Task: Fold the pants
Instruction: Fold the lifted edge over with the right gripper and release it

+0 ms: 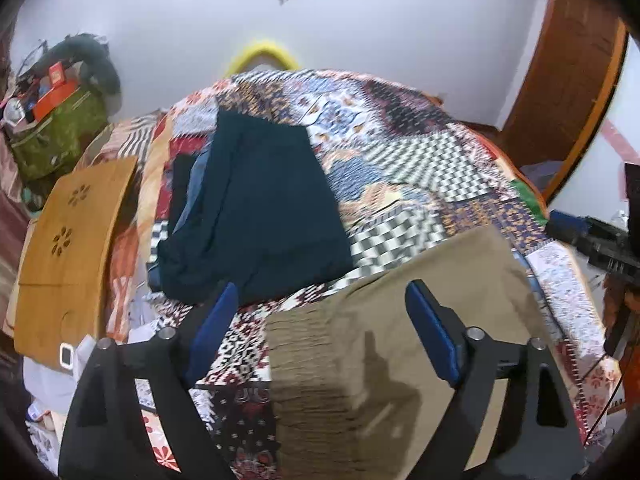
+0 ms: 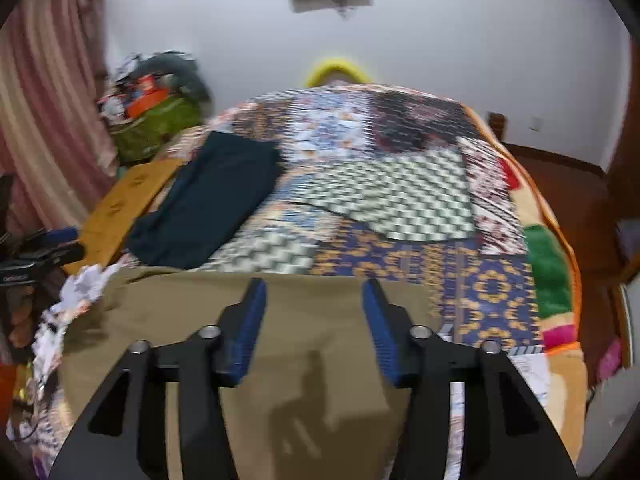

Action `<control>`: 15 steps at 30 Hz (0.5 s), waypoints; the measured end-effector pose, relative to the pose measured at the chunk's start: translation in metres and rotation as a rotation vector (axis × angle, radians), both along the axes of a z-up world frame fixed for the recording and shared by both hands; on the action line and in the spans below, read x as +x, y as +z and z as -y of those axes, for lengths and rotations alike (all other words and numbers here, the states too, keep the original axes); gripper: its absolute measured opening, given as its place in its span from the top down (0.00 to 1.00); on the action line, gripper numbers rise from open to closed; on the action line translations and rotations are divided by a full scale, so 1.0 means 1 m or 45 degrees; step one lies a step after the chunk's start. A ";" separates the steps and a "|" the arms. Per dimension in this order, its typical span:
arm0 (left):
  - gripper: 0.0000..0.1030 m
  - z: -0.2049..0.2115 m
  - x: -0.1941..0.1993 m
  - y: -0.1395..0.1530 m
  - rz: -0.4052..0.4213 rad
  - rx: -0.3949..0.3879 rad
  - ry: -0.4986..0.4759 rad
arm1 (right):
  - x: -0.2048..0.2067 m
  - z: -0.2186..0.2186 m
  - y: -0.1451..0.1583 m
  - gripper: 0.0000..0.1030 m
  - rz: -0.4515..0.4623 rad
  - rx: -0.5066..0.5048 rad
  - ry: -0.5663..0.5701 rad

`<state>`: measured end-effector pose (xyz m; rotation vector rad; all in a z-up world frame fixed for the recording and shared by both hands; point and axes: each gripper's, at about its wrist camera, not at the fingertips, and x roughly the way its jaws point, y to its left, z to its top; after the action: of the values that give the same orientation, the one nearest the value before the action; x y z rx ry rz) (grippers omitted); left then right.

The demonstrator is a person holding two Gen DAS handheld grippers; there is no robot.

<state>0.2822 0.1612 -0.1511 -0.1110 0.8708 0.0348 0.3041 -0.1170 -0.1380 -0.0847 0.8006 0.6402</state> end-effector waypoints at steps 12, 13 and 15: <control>0.13 0.034 0.036 -0.038 -0.193 0.023 -0.116 | -0.018 -0.076 -0.040 0.28 -0.186 0.002 0.235; 0.13 0.035 0.039 -0.046 -0.227 0.015 -0.120 | -0.017 -0.080 -0.047 0.28 -0.222 0.000 0.240; 0.13 0.035 0.039 -0.061 -0.279 -0.006 -0.117 | -0.013 -0.088 -0.066 0.28 -0.323 -0.037 0.273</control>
<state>0.3216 0.1260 -0.2118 -0.0723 1.0940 -0.0419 0.2914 -0.0295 -0.2045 -0.1180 1.0551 0.8535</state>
